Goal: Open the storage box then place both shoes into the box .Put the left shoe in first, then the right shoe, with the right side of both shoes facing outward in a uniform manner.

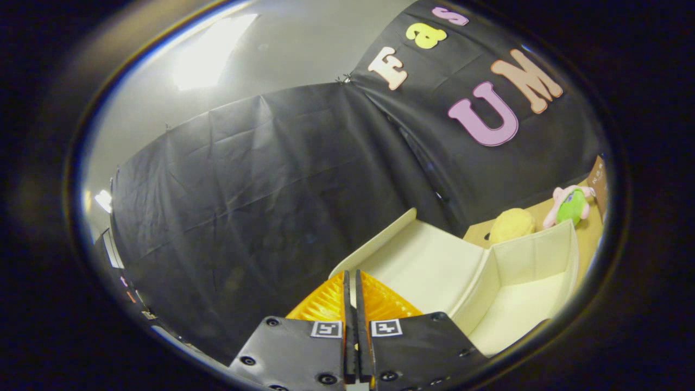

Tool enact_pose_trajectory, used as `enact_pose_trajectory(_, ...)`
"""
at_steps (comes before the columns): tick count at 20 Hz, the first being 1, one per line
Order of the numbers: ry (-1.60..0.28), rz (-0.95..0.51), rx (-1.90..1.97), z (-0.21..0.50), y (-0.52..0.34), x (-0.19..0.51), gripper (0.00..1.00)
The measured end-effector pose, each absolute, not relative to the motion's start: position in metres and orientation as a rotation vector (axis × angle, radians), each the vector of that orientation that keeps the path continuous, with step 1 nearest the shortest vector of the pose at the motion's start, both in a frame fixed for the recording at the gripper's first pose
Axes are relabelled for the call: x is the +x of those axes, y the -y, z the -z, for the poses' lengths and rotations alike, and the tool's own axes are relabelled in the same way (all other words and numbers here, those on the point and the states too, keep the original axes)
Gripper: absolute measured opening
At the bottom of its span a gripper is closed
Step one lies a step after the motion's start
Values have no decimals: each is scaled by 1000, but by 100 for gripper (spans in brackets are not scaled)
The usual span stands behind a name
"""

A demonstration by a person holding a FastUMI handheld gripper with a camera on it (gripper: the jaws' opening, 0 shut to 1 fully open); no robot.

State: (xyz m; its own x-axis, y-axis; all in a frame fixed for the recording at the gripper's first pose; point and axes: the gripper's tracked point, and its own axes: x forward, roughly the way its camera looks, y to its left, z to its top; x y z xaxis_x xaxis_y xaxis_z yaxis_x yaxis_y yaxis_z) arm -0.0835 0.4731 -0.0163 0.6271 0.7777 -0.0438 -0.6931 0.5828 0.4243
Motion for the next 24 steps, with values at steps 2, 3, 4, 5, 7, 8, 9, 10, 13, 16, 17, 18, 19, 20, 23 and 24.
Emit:
enact_pose_trajectory(2, -250, -860, 362, 29, -475, -76, 29)
enact_pose_trajectory(3, -263, -870, 348, 35, -476, -73, 32)
enact_pose_trajectory(4, -273, -876, 330, 42, -477, -70, 36)
enact_pose_trajectory(5, -266, -881, 311, 45, -476, -71, 49)
enact_pose_trajectory(7, -230, -869, 262, 43, -467, -77, 74)
enact_pose_trajectory(8, -215, -860, 236, 45, -463, -76, 87)
enact_pose_trajectory(9, -203, -852, 214, 43, -457, -77, 100)
enact_pose_trajectory(10, -191, -839, 193, 43, -447, -78, 100)
enact_pose_trajectory(13, -158, -756, 126, 44, -403, -66, 100)
enact_pose_trajectory(16, -133, -663, 59, 44, -352, -54, 100)
enact_pose_trajectory(17, -130, -621, 24, 46, -330, -49, 100)
enact_pose_trajectory(18, -131, -573, -11, 48, -305, -43, 100)
enact_pose_trajectory(19, -137, -523, -38, 49, -281, -38, 100)
enact_pose_trajectory(20, -151, -473, -69, 54, -256, -32, 100)
enact_pose_trajectory(23, -221, -334, -149, 72, -185, -17, 100)
enact_pose_trajectory(24, -253, -292, -163, 81, -164, -13, 100)
